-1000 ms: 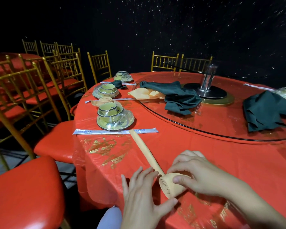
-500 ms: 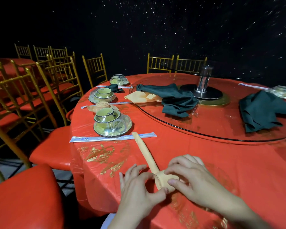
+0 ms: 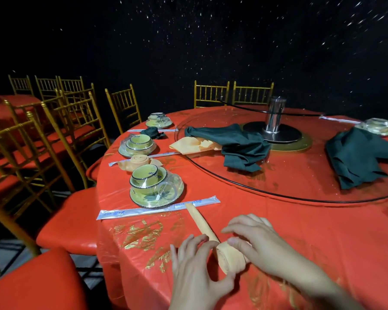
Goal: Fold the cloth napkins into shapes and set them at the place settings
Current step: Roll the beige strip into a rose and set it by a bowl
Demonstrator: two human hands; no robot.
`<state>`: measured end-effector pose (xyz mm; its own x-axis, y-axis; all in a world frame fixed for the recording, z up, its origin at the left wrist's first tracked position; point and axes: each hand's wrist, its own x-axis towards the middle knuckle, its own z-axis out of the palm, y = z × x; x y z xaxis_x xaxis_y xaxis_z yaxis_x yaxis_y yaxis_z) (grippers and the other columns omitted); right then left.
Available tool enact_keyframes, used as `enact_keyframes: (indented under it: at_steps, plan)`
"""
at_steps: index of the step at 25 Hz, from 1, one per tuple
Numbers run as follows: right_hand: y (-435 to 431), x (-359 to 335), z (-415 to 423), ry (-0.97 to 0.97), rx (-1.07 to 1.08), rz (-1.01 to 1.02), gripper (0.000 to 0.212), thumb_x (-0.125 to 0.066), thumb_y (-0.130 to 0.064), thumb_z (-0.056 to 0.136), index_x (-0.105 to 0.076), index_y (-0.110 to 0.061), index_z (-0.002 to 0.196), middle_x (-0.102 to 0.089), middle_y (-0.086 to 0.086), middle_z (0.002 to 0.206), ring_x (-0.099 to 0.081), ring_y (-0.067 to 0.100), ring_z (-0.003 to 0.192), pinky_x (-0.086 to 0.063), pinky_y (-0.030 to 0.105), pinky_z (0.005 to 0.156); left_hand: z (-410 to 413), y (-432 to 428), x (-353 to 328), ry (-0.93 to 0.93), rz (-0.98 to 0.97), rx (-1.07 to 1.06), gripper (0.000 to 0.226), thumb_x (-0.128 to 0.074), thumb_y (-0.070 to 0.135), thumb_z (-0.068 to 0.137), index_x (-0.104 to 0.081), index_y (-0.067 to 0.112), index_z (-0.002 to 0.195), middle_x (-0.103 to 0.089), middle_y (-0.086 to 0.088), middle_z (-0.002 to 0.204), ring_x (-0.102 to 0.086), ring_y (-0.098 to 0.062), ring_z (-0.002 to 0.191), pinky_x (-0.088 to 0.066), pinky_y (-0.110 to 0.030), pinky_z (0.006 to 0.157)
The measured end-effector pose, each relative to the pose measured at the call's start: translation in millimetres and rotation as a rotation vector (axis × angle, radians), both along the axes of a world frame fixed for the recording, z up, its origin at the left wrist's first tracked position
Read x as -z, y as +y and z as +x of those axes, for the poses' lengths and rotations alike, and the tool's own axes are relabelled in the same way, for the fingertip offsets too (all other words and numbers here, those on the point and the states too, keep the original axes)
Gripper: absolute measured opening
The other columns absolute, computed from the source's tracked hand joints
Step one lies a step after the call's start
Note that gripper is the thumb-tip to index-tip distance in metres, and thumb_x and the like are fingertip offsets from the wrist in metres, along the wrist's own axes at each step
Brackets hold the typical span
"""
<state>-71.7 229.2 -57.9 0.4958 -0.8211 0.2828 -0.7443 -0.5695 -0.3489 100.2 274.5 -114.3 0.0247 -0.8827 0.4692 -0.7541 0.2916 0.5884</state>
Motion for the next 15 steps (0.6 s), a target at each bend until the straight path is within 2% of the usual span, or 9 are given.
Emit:
enact_keyframes:
  at_steps: [2,4,6,7,9,11,13,15]
  plan:
    - [5.6,1.1,-4.4,-0.074,0.037,-0.056,0.031,-0.037,-0.058,0.086,-0.059,-0.043,0.102,-0.048,-0.031,0.106,-0.04,-0.008,0.106,-0.027,0.018,0.091,2.9,-5.2,-10.3,0.052,0.125,-0.008,0.058,-0.051,0.068,0.044,-0.055,0.046,0.098,-0.042,0.026,0.118,-0.03,-0.003,0.128,0.0,-0.035,0.113]
    - [12.0,4.7,-7.3,-0.072,0.035,-0.124,0.018,-0.045,-0.051,0.088,-0.057,-0.043,0.097,-0.048,-0.03,0.109,-0.042,-0.006,0.106,-0.033,0.02,0.088,7.9,-9.1,-19.8,0.055,0.285,0.012,0.054,-0.039,0.074,0.042,-0.048,0.051,0.09,-0.031,0.028,0.124,-0.017,-0.002,0.135,0.008,-0.036,0.114]
    - [13.4,10.7,-5.6,-0.043,0.011,-0.153,0.019,-0.05,-0.048,0.086,-0.056,-0.044,0.103,-0.045,-0.03,0.112,-0.041,-0.007,0.107,-0.036,0.021,0.085,12.0,-15.3,-24.3,0.037,0.367,0.002,0.047,-0.03,0.077,0.04,-0.04,0.053,0.08,-0.028,0.029,0.125,-0.012,-0.002,0.137,0.009,-0.036,0.114]
    - [11.6,12.7,-3.1,-0.04,0.009,-0.155,0.023,-0.05,-0.048,0.086,-0.055,-0.045,0.107,-0.044,-0.03,0.113,-0.04,-0.007,0.108,-0.036,0.021,0.085,13.8,-17.4,-25.8,0.041,0.382,-0.007,0.05,-0.029,0.078,0.041,-0.041,0.054,0.082,-0.027,0.029,0.124,-0.013,-0.002,0.137,0.009,-0.036,0.114]
    - [3.7,14.4,3.3,-0.052,0.027,-0.142,0.026,-0.048,-0.047,0.086,-0.054,-0.047,0.112,-0.044,-0.03,0.111,-0.038,-0.008,0.107,-0.035,0.021,0.086,17.9,-20.6,-23.0,0.038,0.311,-0.034,0.072,-0.028,0.08,0.044,-0.047,0.05,0.107,-0.027,0.03,0.121,-0.015,-0.001,0.136,0.008,-0.036,0.114]
    - [-7.0,14.6,9.2,-0.05,0.04,-0.146,0.026,-0.045,-0.047,0.088,-0.055,-0.047,0.112,-0.046,-0.029,0.109,-0.038,-0.008,0.106,-0.034,0.021,0.086,19.5,-22.3,-17.6,0.02,0.219,-0.027,0.083,-0.035,0.082,0.047,-0.041,0.045,0.122,-0.026,0.035,0.12,-0.015,0.006,0.13,0.006,-0.037,0.113]
    - [-18.6,14.9,15.1,-0.028,0.029,-0.144,0.029,-0.041,-0.049,0.089,-0.058,-0.047,0.112,-0.048,-0.028,0.106,-0.038,-0.008,0.104,-0.032,0.02,0.086,18.8,-24.3,-11.9,-0.016,0.14,0.03,0.075,-0.05,0.076,0.049,-0.042,0.048,0.119,-0.034,0.033,0.119,-0.024,0.004,0.126,-0.003,-0.045,0.111]
    - [-28.0,13.8,20.9,-0.011,0.01,-0.126,0.035,-0.035,-0.053,0.088,-0.059,-0.046,0.113,-0.047,-0.029,0.104,-0.035,-0.009,0.102,-0.029,0.02,0.087,19.7,-29.6,-4.6,-0.088,0.057,-0.014,0.07,-0.056,0.068,0.048,-0.045,0.046,0.114,-0.047,0.025,0.114,-0.041,-0.008,0.121,-0.021,-0.053,0.103]
